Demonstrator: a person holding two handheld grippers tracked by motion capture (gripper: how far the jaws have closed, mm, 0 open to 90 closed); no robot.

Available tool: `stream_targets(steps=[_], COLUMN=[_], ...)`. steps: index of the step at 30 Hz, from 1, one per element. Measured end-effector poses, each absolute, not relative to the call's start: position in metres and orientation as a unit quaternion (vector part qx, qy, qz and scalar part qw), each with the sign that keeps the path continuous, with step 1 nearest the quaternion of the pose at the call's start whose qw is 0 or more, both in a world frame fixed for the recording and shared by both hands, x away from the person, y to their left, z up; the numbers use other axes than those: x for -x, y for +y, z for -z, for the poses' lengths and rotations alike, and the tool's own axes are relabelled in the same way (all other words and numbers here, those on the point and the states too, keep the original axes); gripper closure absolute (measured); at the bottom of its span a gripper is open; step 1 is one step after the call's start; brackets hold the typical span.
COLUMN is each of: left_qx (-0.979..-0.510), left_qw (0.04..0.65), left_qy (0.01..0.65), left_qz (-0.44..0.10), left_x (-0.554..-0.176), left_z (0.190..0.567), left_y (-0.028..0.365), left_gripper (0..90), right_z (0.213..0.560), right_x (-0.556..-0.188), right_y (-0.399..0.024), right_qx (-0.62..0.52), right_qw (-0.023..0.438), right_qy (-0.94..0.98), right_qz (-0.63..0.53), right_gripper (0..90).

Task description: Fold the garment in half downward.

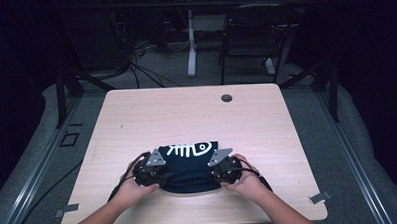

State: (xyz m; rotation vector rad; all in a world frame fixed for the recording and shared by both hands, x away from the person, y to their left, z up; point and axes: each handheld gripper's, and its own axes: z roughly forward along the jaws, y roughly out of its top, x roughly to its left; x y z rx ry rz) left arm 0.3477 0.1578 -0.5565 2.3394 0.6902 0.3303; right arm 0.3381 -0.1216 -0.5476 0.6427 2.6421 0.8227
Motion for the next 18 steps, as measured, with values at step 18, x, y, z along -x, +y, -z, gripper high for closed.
stream_targets(steps=[18], left_qx=[-0.876], left_qw=[0.362], left_qy=[0.293], left_qz=[-0.129], left_x=[-0.347], left_z=[0.545], left_y=[0.164], left_gripper=[50.8], right_z=[0.536], right_x=[-0.338], right_y=[-0.129], right_qx=[-0.244], right_qw=[0.153], right_qy=[0.903], right_qz=[-0.319], right_gripper=[65.8])
